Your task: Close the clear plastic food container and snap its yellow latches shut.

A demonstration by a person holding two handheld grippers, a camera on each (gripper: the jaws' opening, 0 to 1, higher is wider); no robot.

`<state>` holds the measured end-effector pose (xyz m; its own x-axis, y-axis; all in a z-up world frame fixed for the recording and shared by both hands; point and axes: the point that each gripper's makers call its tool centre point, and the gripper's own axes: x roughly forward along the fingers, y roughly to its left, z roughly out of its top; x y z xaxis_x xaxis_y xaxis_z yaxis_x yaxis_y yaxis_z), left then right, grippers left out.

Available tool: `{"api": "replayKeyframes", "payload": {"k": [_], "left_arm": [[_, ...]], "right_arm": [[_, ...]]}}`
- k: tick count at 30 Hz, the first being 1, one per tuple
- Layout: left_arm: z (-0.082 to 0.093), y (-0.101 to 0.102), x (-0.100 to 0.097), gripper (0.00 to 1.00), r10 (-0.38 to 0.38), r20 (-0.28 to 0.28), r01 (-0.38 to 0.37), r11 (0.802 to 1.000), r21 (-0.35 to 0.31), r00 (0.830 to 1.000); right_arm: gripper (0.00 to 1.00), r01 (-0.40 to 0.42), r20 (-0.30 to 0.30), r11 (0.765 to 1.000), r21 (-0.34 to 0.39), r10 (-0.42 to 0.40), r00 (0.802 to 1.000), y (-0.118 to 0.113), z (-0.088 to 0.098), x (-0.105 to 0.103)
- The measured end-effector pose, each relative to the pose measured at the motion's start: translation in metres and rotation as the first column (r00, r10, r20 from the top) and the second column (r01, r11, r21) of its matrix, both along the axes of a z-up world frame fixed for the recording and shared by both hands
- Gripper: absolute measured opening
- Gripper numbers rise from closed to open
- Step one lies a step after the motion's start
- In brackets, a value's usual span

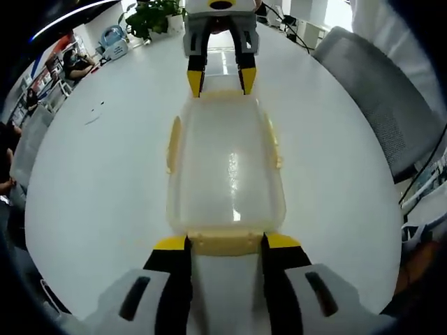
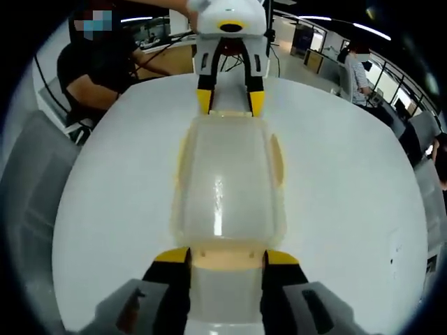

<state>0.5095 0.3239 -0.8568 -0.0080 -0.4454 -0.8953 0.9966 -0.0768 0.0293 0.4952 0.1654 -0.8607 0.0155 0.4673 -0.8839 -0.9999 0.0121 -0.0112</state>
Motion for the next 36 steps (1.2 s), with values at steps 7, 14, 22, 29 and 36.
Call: {"api": "replayKeyframes", "payload": {"k": [7,14,22,29,36], "left_arm": [[0.001,0.002,-0.001,0.38,0.015,-0.004,-0.015,1.000,-0.022,1.000],[0.001,0.000,-0.001,0.36,0.026,0.005,-0.026,1.000,-0.014,1.000],[0.003,-0.001,-0.001,0.36,0.070,0.023,-0.071,0.997,0.043,0.997],[0.003,0.000,0.000,0.35,0.078,0.019,-0.079,0.996,0.046,0.997],[0.015,-0.003,0.003,0.36,0.096,0.026,-0.096,0.995,0.028,0.995]], "right_arm": [[0.35,-0.008,-0.010,1.000,-0.020,0.008,1.000,0.000,0.000,0.002],[0.34,-0.005,-0.010,1.000,-0.026,0.005,1.000,-0.001,0.000,0.002],[0.34,0.000,-0.011,1.000,-0.029,0.000,1.000,-0.001,0.001,0.002],[0.34,-0.004,-0.010,1.000,-0.026,0.003,1.000,-0.001,0.001,0.003],[0.34,-0.011,0.001,1.000,-0.004,0.011,1.000,-0.005,0.016,0.007]]}}
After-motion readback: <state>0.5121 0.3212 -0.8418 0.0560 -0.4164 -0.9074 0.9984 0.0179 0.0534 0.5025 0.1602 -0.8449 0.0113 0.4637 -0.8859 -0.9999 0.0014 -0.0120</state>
